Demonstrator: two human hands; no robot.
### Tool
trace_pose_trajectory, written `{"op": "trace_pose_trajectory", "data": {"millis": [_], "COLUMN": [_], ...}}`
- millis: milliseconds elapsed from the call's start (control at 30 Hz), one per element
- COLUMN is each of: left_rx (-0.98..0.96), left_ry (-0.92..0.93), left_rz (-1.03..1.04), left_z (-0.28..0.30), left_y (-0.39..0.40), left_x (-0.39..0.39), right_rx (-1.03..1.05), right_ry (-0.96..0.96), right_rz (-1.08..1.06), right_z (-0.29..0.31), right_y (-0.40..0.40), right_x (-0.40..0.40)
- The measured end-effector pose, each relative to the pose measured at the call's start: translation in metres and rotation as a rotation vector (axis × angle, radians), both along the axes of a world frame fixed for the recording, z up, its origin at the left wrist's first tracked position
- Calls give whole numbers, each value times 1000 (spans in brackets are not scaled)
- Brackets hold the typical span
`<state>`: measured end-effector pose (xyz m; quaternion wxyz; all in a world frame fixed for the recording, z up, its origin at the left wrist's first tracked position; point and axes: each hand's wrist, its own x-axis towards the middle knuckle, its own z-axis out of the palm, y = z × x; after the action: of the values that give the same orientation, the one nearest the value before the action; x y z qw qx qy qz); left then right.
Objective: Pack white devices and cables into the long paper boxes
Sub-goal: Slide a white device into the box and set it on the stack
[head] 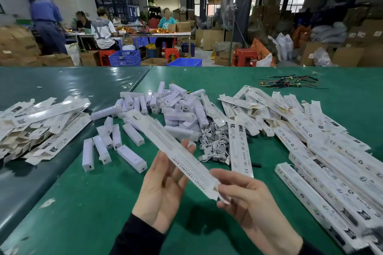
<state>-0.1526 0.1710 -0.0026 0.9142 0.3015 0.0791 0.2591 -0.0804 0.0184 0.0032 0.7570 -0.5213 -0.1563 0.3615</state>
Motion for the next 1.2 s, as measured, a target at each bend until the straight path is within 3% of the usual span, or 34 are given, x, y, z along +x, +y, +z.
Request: {"op": "trace_pose_trajectory", "data": {"millis": [133, 233, 333, 500, 667, 900, 1200], "left_rx": [39, 213, 442, 615, 686, 591, 649], "left_ry": [59, 187, 307, 302, 306, 294, 303], "left_rz": [40, -17, -157, -260, -218, -320, -295], "left_z": [-1, -5, -6, -10, -11, -9, -21], "left_y": [6, 3, -7, -26, -33, -28, -32], "left_x": [1, 0, -2, -1, -1, 1, 5], "right_rx": [-127, -219, -155, -72, -126, -8, -141], "right_ry": [-108, -303, -334, -361, -340, -177, -393], "right_rz": [92, -12, -131, -81, -148, 8, -63], "right_z": [0, 0, 1, 5, -3, -1, -10], "right_y": [-3, -6, -9, -9, -7, -12, -8], "right_x": [5, 14, 21, 23, 27, 35, 27]}}
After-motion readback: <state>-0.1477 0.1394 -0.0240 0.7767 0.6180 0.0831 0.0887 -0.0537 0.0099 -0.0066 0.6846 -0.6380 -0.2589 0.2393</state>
